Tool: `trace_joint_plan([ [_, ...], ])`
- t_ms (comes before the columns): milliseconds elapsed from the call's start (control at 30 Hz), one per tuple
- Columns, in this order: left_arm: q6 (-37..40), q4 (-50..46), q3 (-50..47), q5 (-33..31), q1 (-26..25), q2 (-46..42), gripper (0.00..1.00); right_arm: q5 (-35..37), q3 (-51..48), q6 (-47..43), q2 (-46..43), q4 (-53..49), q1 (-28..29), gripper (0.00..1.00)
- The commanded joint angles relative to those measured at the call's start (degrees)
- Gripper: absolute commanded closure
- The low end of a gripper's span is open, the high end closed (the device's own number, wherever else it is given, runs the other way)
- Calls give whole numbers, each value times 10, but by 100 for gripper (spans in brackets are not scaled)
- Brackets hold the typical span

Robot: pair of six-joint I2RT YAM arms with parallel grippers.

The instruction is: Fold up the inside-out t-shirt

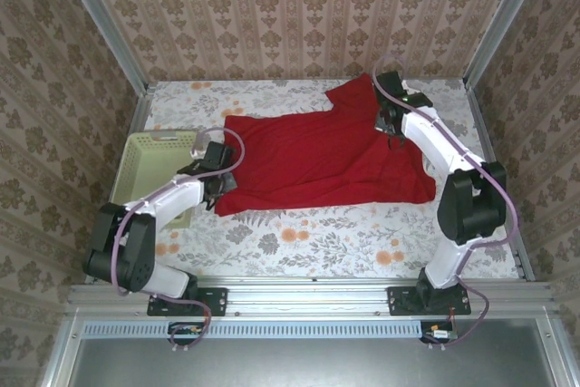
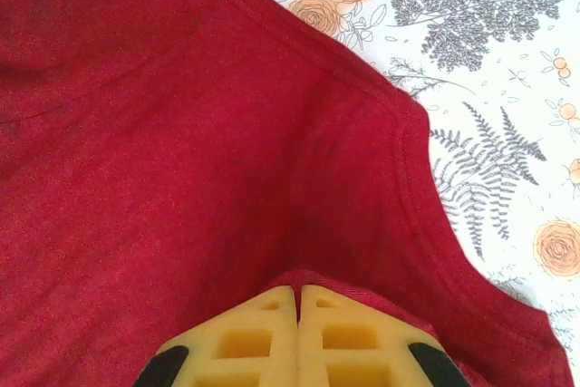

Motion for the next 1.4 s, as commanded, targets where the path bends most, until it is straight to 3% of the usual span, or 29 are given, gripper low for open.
trace_joint_plan([
  [0,39,-4,36,7,12,14,65,2,39,-21,27,5,-13,89],
  [67,55,-24,50,7,23,8,51,8,57,-29,38,-13,-19,66],
  [100,65,-41,57,2,25,-4,42,8,59,-31,37,-24,-22,60],
  [200,76,-89,48,-16,18,-70,31,-23,10,-53,-9,-17,-21,50],
  [367,46,-111,-43,27,-31,-195,30,-135,-146,-51,-120,6,-17,46],
  [467,14,-108,-91,63,-60,-226,35,-215,-253,-19,-174,44,-17,46],
  [600,3,-57,-141,101,-57,-220,44,-273,-347,21,-202,98,-31,46],
  [833,25,-17,-135,100,-45,-135,52,-284,-408,58,-167,168,-111,46],
  [1000,32,-10,-126,104,-20,-87,67,-286,-412,68,-122,193,-148,47],
  [1367,-14,-56,-123,8,-15,-112,99,-249,-389,71,-90,198,-223,49],
])
